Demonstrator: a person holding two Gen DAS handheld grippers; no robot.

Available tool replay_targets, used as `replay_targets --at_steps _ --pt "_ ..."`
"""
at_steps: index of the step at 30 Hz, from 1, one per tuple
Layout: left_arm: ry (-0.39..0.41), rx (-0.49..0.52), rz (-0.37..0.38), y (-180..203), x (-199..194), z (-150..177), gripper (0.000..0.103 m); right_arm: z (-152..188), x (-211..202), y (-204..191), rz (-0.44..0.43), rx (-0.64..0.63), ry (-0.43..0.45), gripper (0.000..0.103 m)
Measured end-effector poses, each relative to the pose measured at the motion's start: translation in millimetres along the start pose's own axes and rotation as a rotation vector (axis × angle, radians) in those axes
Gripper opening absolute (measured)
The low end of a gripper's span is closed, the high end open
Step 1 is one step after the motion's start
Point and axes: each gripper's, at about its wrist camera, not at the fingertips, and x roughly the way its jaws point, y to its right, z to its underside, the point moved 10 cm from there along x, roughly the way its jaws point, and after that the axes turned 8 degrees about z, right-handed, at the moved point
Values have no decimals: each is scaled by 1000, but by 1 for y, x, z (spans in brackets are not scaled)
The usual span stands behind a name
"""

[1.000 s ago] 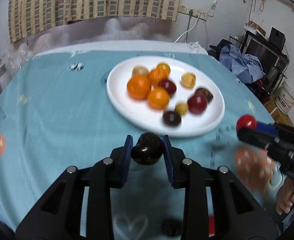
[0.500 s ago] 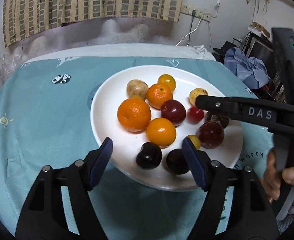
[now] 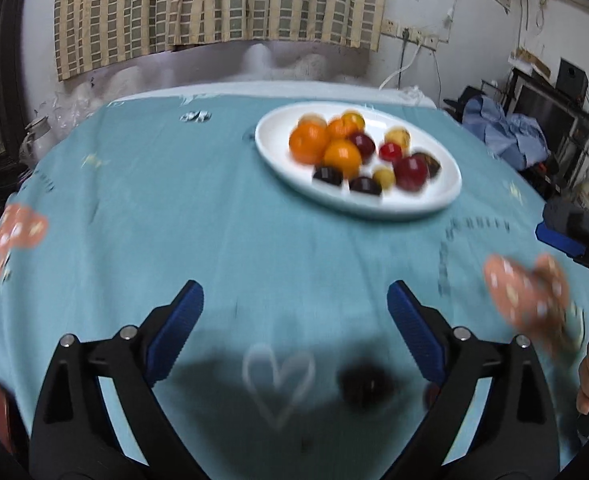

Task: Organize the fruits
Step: 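Grasp the last dark plum with the left tool while the right tool grasps the last red fruit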

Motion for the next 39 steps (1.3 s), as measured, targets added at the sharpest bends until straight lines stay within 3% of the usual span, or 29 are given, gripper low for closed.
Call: replay_targets --at_steps 4,8,14,19,23,28,32,39 --pt "0 22 -9 3 -21 22 99 36 -13 -22 -50 -99 -43 97" --pt "-13 19 13 3 -25 30 100 47 -6 -37 24 -247 -45 97" --pt "-92 82 19 16 -8 41 100 52 0 -19 28 -176 -94 97" --pt "-129 88 -57 3 5 41 100 55 2 -20 21 -169 -107 97" --pt "-68 26 -178 -32 -7 29 100 58 2 -23 23 -189 -108 97" --pt "-60 -72 -78 -42 -8 29 100 61 0 -32 4 -231 -94 97" --pt "-82 -43 -79 -38 -3 32 100 71 2 -46 10 -332 -92 97" --pt "-46 -178 -41 -66 -11 27 100 79 8 -51 27 -380 -105 97"
